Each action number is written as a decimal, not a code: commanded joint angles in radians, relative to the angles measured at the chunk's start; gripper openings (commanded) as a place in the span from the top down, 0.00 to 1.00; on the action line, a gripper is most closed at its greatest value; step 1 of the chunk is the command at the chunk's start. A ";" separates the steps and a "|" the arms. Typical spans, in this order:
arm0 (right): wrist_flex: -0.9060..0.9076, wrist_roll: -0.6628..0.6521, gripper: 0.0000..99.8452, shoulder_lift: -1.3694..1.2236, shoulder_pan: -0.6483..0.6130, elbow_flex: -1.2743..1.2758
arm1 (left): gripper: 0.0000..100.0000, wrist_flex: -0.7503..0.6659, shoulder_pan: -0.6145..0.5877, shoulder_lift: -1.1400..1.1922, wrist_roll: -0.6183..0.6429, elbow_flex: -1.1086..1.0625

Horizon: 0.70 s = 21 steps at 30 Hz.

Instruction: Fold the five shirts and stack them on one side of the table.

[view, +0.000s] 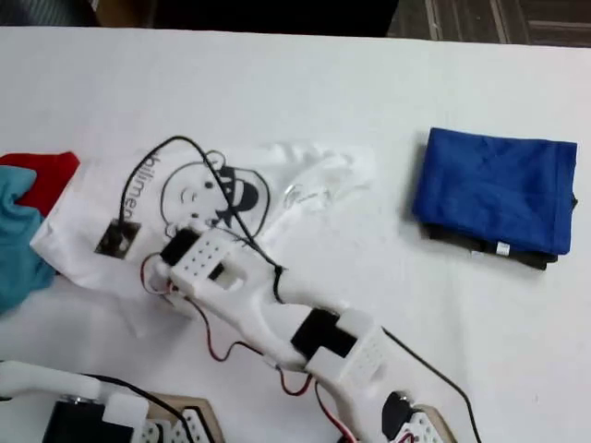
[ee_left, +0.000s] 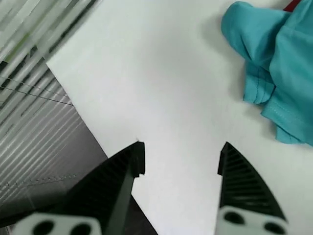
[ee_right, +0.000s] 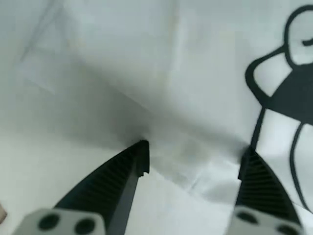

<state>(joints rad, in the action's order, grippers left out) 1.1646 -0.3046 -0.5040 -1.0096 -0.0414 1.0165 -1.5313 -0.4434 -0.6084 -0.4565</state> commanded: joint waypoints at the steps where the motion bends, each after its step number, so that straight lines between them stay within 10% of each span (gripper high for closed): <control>1: -0.047 -0.006 0.86 0.067 0.096 0.005 | 0.74 0.069 0.023 0.000 0.000 0.053; 3: -0.076 -0.006 0.99 0.067 0.174 0.005 | 0.74 0.123 0.048 0.000 0.000 0.053; 21: 0.024 -0.155 0.98 0.079 0.694 -0.259 | 0.74 0.407 0.631 0.008 0.000 0.042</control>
<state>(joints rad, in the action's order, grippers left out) 1.1231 -0.4503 -0.4948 -0.3376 -0.1964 1.4093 -1.0127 -0.4373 -0.6022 -0.4549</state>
